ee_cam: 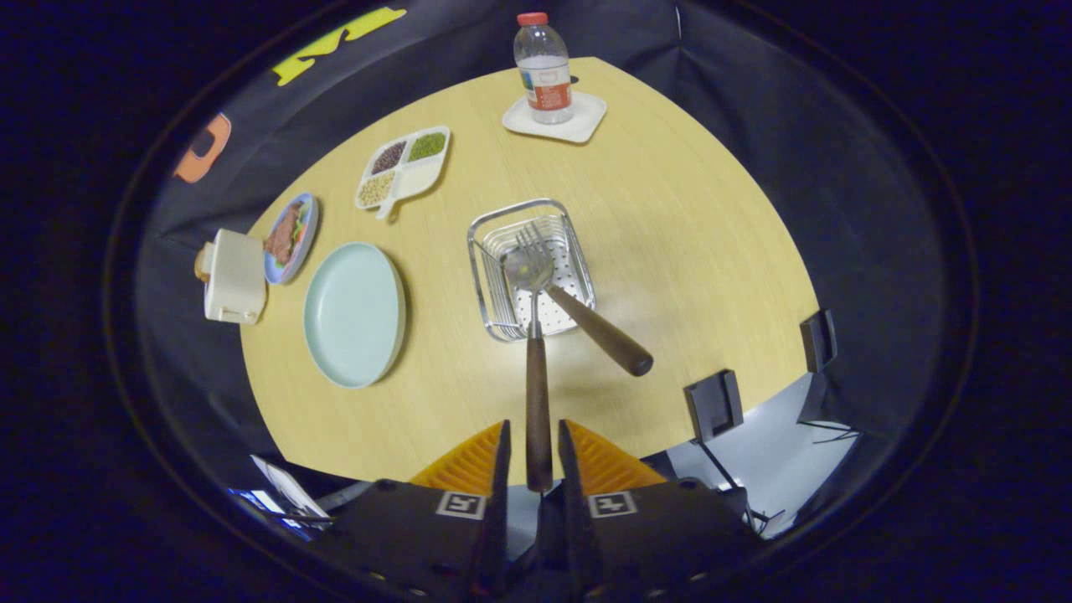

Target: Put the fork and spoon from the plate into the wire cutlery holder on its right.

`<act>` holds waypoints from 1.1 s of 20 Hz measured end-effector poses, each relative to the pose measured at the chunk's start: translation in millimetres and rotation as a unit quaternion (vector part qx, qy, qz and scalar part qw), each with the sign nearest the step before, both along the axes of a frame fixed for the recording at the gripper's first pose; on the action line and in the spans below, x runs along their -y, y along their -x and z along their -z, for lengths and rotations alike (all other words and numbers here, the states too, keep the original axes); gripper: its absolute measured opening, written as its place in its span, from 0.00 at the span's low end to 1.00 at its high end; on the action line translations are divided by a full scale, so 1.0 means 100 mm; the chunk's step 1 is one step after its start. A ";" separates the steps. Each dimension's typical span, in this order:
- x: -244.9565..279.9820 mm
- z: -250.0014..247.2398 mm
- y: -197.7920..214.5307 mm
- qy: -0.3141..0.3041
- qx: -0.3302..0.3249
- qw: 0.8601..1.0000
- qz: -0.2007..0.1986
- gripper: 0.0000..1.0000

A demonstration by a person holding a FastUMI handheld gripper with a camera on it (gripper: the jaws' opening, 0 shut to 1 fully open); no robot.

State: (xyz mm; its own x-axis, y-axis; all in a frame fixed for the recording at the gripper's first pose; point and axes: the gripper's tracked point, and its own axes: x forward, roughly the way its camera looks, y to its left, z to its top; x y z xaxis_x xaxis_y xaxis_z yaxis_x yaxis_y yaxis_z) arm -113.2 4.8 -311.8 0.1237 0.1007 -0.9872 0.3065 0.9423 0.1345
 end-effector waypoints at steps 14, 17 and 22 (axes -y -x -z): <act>-0.18 -1.25 -0.89 0.062 0.272 0.959 -0.055 0.97; -0.27 -1.93 -1.07 0.074 0.367 0.925 -0.072 0.97; -0.43 -3.03 -1.24 0.102 0.513 0.848 -0.091 0.97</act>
